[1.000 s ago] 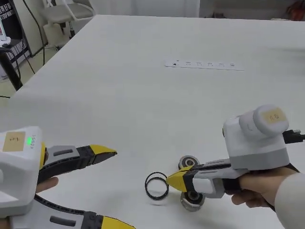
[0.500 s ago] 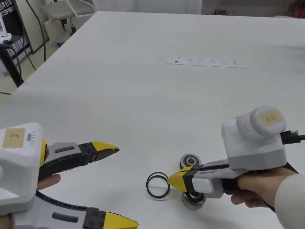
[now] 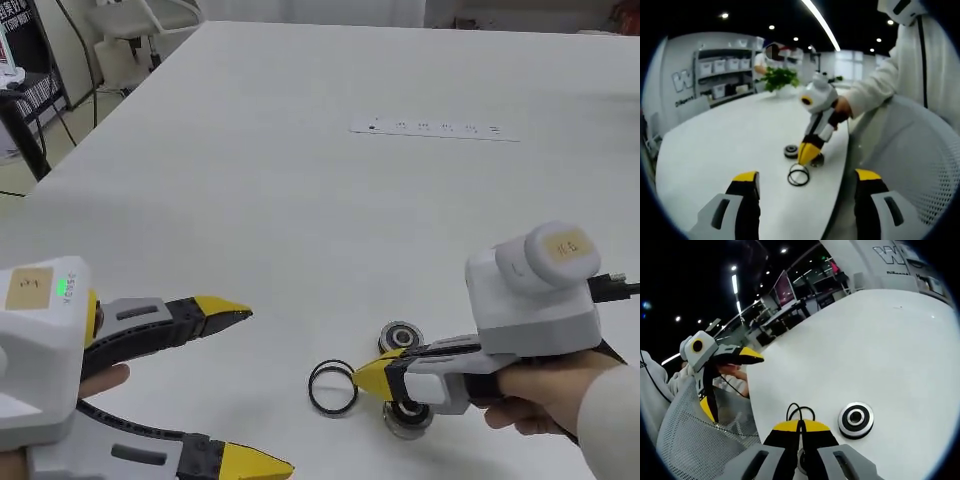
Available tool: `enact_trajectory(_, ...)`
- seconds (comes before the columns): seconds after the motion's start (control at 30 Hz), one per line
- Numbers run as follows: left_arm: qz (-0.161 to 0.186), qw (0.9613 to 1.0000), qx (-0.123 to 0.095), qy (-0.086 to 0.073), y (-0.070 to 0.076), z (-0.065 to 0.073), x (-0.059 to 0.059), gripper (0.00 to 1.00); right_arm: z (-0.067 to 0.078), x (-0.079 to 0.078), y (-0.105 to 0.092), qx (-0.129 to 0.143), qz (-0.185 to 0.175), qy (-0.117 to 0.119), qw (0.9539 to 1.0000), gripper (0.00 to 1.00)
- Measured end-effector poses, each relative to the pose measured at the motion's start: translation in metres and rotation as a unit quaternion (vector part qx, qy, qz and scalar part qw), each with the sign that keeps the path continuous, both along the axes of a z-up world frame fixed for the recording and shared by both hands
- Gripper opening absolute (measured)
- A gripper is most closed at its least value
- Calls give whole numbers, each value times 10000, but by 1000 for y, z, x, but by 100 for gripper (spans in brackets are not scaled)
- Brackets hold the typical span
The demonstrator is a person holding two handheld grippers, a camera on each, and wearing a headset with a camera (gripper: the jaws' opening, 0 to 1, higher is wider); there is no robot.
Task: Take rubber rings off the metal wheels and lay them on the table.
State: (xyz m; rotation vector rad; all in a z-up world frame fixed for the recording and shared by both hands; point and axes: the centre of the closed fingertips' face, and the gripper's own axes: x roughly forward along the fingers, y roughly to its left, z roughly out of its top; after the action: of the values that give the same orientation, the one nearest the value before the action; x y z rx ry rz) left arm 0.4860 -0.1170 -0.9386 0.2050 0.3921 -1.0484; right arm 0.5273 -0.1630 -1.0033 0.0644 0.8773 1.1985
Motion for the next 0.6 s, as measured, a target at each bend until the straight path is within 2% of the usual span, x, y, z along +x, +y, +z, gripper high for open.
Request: enact_trajectory(0.6, -7, 10000, -2, 13, 0, 0, -1, 76, -3, 2, 0, -65, -40, 1, 10000, 0)
